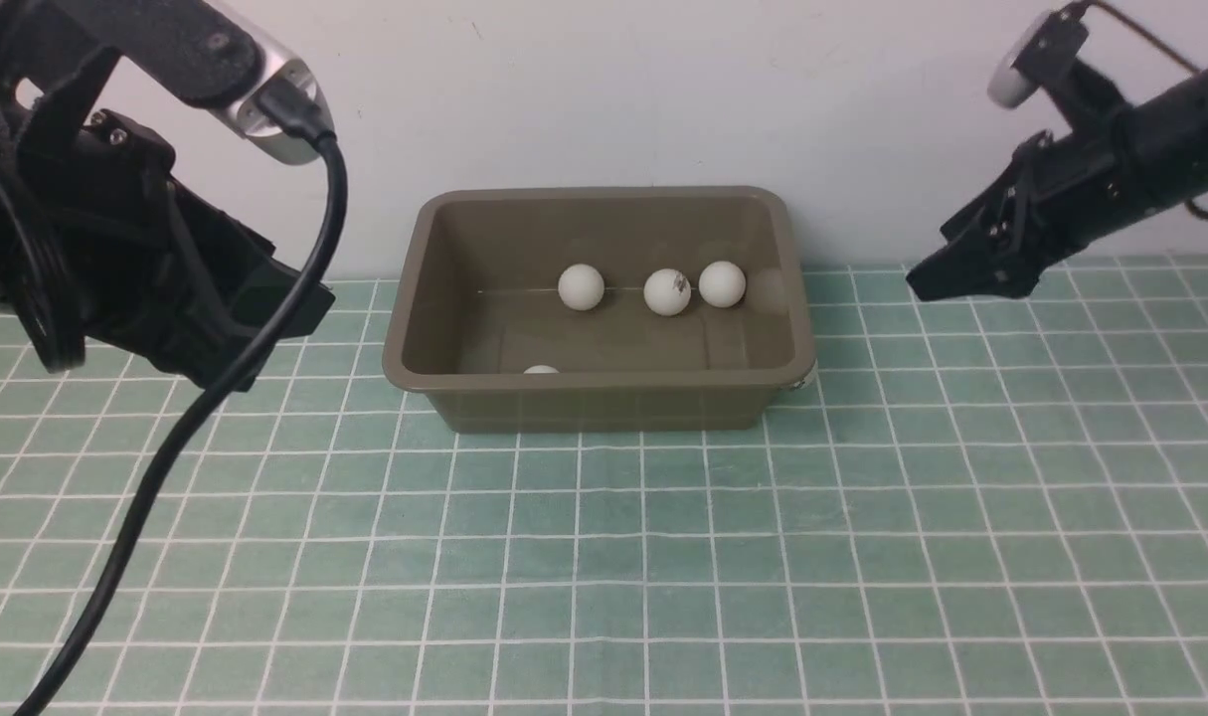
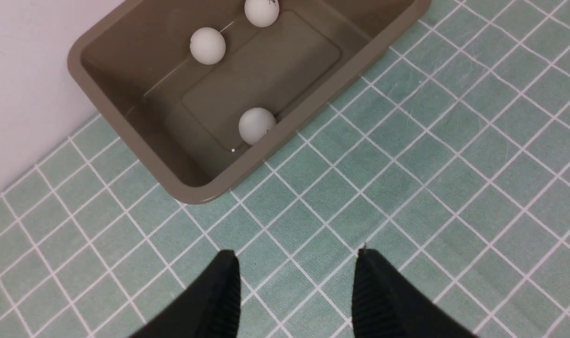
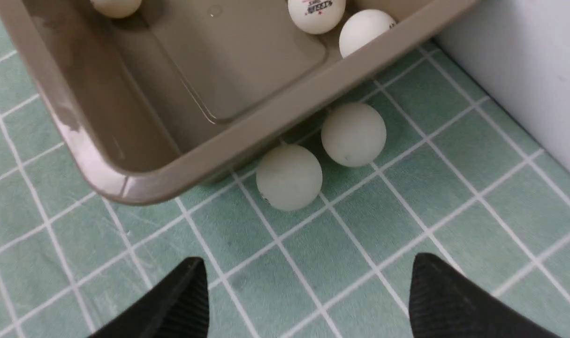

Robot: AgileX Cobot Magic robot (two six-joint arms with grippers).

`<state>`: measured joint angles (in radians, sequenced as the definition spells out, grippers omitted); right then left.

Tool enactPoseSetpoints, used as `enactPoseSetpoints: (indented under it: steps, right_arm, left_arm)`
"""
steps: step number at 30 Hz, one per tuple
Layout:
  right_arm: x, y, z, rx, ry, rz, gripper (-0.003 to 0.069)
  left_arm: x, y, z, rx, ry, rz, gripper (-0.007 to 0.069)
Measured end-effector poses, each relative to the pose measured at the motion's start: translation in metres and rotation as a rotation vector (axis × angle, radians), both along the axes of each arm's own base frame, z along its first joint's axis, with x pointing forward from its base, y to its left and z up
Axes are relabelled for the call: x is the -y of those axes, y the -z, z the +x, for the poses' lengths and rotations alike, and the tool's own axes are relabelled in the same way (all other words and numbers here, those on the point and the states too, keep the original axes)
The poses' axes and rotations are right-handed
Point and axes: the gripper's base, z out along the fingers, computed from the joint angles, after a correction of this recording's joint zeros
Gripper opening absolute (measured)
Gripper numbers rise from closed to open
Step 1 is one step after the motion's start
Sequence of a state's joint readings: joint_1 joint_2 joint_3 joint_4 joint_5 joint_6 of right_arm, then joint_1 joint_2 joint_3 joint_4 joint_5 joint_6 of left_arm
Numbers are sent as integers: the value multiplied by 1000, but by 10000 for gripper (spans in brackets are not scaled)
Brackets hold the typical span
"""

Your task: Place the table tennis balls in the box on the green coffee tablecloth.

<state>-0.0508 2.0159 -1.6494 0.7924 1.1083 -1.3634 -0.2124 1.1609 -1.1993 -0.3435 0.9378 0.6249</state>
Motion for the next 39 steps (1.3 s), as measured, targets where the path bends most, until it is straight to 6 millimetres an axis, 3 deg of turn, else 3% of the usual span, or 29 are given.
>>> enactPoseSetpoints:
  steps: [13,19,23,31,39]
  right_arm:
    - [-9,78,27,22,-84,129,514]
    - [-11,99,32,56,-118,141,514]
    - [-15,102,33,72,-124,140,514]
    - [-47,104,33,110,-164,82,514]
    - [-54,105,35,120,-145,65,514]
  left_arm:
    - [0,0,0,-1,0,0,300]
    - [0,0,0,-2,1,0,300]
    - [0,0,0,-2,1,0,300]
    - [0,0,0,-3,1,1,300]
    - [0,1,-1,-13,5,3,300]
